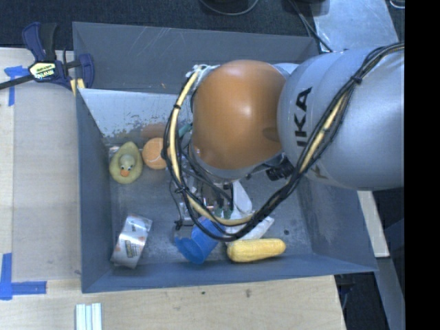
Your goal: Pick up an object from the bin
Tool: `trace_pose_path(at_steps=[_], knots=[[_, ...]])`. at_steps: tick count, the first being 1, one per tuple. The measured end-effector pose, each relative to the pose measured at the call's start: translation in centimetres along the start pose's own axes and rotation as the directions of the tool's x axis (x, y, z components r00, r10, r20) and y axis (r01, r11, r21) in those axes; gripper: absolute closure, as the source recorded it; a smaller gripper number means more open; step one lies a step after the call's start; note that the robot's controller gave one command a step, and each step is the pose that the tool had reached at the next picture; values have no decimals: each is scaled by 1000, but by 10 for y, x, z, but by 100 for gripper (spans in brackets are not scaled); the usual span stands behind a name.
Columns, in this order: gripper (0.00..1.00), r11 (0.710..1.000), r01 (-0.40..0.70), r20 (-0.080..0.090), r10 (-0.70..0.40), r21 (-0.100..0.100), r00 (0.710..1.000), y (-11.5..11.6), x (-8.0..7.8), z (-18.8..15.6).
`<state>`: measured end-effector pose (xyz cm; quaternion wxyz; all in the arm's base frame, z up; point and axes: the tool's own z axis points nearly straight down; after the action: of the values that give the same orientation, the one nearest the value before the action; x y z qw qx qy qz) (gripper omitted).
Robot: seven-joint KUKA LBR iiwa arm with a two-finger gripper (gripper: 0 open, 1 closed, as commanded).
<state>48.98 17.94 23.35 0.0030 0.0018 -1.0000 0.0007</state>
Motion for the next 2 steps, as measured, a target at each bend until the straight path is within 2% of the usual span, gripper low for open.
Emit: trace_pose_path(at_steps=[1,2], knots=[[0,1000,-4,8,4,-3,1000,-1,-2,-5],[0,989,145,9,-145,-1,989,18,-6,43]])
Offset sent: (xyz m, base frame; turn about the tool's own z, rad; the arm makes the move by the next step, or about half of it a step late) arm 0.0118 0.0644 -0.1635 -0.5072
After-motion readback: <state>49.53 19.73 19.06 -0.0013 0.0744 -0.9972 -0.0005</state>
